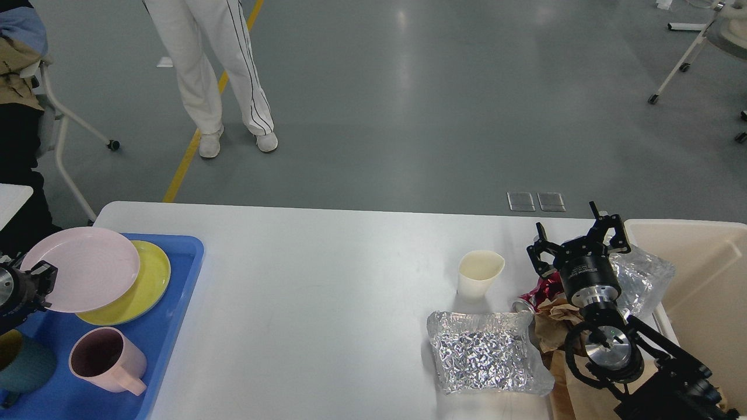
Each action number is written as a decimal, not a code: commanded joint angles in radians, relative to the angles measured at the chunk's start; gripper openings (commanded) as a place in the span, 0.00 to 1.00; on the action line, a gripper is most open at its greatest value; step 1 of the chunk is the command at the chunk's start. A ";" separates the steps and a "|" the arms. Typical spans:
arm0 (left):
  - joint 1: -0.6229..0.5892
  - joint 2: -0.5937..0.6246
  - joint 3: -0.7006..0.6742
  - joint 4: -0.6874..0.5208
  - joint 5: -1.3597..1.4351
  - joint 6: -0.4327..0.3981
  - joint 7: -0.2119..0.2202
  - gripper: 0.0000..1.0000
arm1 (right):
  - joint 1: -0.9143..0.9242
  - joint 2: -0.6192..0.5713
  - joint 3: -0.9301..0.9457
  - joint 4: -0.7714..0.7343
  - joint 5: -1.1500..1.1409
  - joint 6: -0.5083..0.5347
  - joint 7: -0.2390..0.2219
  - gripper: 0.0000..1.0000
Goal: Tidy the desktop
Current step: 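Lift the pink plate and lay it on the yellow plate, then release the pink plate and raise the left gripper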
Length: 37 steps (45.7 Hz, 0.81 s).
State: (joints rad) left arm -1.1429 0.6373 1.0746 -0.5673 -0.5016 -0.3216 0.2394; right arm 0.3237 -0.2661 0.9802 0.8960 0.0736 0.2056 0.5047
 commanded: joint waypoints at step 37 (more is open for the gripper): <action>0.022 -0.065 -0.061 -0.009 0.009 0.078 0.006 0.93 | 0.000 -0.001 0.000 0.000 0.000 0.000 0.000 1.00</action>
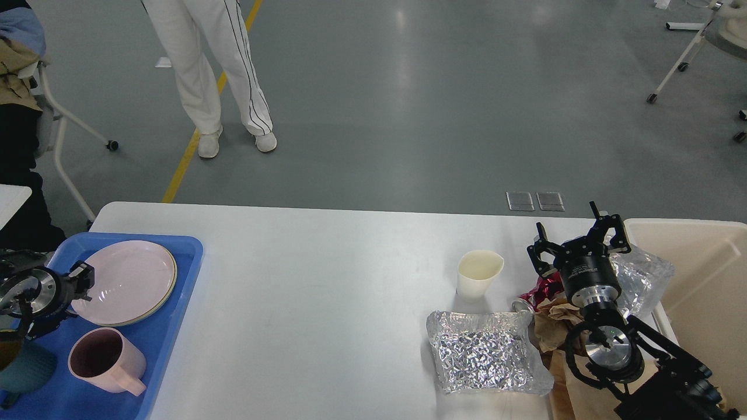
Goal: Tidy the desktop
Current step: 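Release the pink plate and raise the left gripper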
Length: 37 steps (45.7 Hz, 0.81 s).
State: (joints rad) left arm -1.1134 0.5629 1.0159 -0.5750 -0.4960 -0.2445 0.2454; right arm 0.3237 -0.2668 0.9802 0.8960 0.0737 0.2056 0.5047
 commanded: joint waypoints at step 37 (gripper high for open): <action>-0.194 0.199 -0.376 -0.009 0.025 -0.087 -0.018 0.96 | 0.000 0.001 0.000 0.000 0.000 0.000 0.000 1.00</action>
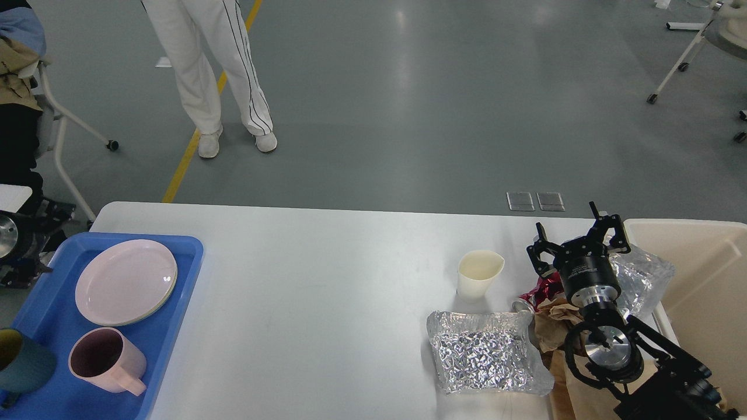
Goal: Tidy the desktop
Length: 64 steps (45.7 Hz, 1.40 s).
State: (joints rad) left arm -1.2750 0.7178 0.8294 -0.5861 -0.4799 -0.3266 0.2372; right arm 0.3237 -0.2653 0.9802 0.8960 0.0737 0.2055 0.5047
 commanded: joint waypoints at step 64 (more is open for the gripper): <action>1.062 -0.635 -2.363 -0.489 0.834 0.002 -0.217 0.96 | 0.000 -0.002 0.000 0.001 0.000 0.000 0.000 1.00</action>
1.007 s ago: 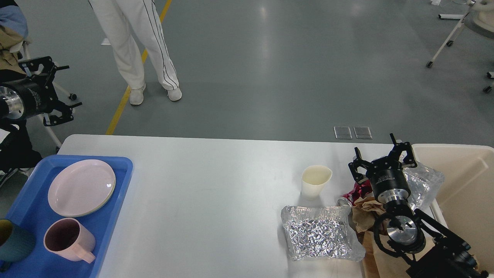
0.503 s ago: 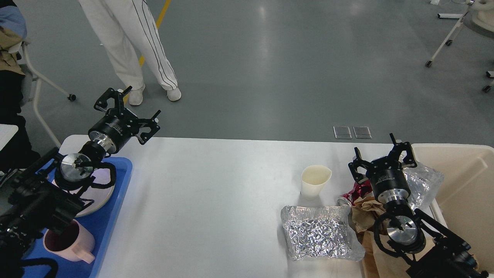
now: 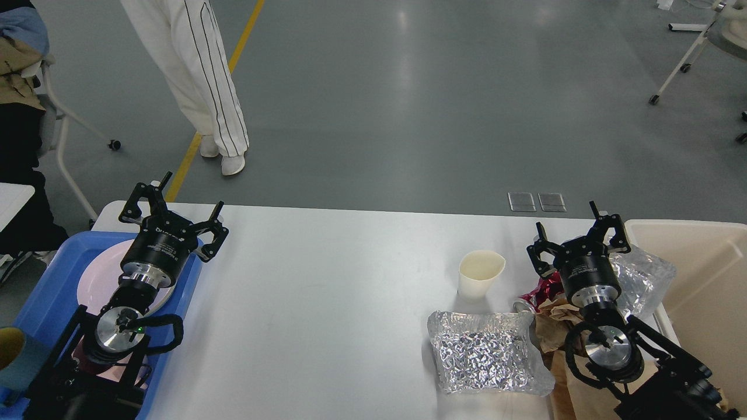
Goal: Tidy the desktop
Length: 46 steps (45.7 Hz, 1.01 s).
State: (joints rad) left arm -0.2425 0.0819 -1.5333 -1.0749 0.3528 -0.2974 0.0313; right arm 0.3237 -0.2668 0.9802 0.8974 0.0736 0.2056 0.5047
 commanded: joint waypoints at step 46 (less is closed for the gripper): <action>0.062 -0.001 -0.077 0.006 -0.135 -0.123 -0.013 0.96 | 0.000 0.000 0.000 0.000 0.000 0.000 0.000 1.00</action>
State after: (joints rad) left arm -0.1697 0.0831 -1.6089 -1.0703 0.2210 -0.4196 0.0197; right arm 0.3236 -0.2669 0.9802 0.8975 0.0736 0.2055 0.5046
